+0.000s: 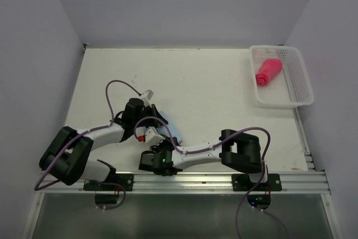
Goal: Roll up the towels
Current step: Roll the towel
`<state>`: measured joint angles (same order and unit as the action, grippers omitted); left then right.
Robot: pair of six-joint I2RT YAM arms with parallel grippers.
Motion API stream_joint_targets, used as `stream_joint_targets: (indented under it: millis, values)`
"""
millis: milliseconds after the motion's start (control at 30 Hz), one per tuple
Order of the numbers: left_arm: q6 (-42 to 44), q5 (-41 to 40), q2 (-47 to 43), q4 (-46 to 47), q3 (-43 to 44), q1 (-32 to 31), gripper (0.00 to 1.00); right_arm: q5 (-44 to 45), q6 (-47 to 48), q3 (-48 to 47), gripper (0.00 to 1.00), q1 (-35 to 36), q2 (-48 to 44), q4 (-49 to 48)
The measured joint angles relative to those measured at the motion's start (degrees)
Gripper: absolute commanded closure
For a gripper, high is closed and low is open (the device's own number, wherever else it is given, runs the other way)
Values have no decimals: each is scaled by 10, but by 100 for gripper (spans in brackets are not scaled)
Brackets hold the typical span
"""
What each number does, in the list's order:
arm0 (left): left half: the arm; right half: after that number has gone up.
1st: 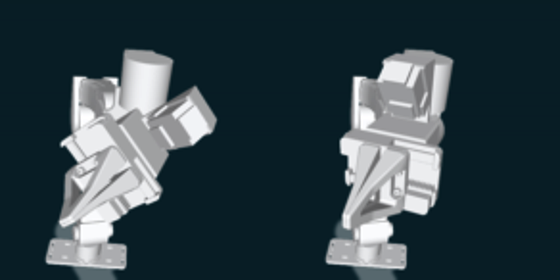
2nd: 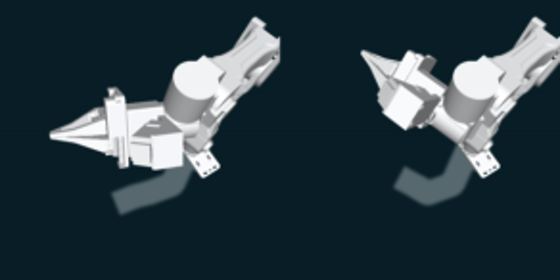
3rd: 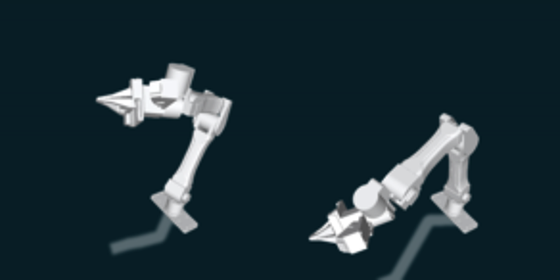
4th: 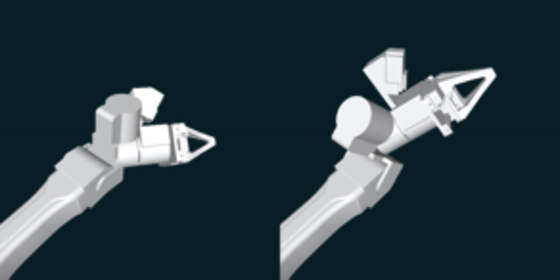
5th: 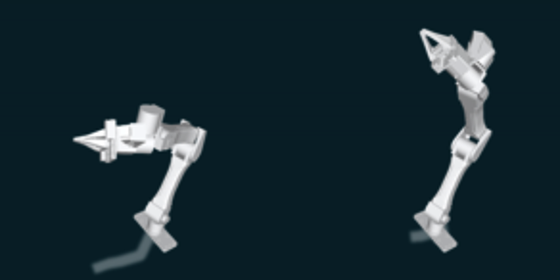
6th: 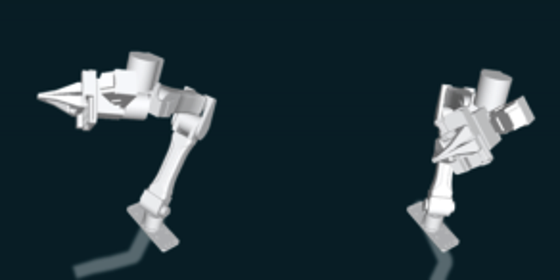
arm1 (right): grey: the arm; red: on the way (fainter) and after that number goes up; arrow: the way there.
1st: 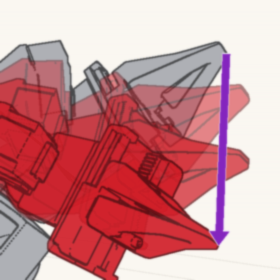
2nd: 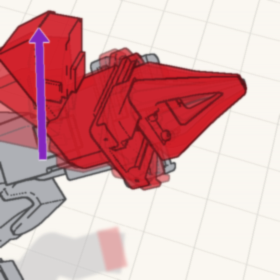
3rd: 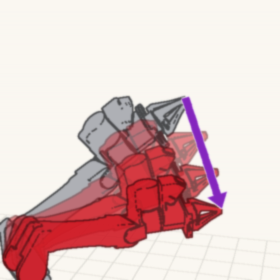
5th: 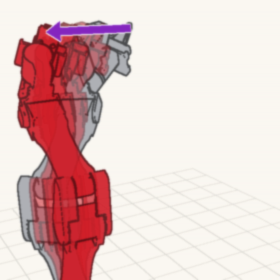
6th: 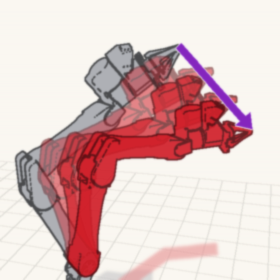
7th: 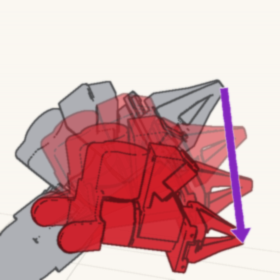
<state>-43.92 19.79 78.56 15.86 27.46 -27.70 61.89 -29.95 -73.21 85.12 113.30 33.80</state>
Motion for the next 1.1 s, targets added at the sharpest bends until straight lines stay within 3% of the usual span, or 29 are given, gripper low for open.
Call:
stream_joint_targets:
  millis: [133, 200, 400, 567, 733, 867, 1100]
  values:
    - [0, 3, 1, 14, -24, 15, 100, -7, 0, 0, 81, 0, -3, -1]
    - [0, 11, -1, 21, -35, 24, 100, -15, -3, 0, 67, 0, -10, -3]
    - [3, 16, -19, 38, -63, 48, 100, -52, 9, 26, 48, 0, -92, -26]
    - [12, 21, -30, 54, -81, 55, 100, -168, 33, 120, 41, -19, -265, -126]
    - [15, 30, -46, 76, -108, 62, 100, -348, -17, 209, 38, -140, -374, -254]
    - [16, 34, -67, 78, -124, 64, 100, -457, -95, 296, 28, -239, -376, -340]
    - [17, 35, -94, 57, -132, 67, 100, -596, -193, 360, 25, -284, -303, -459]
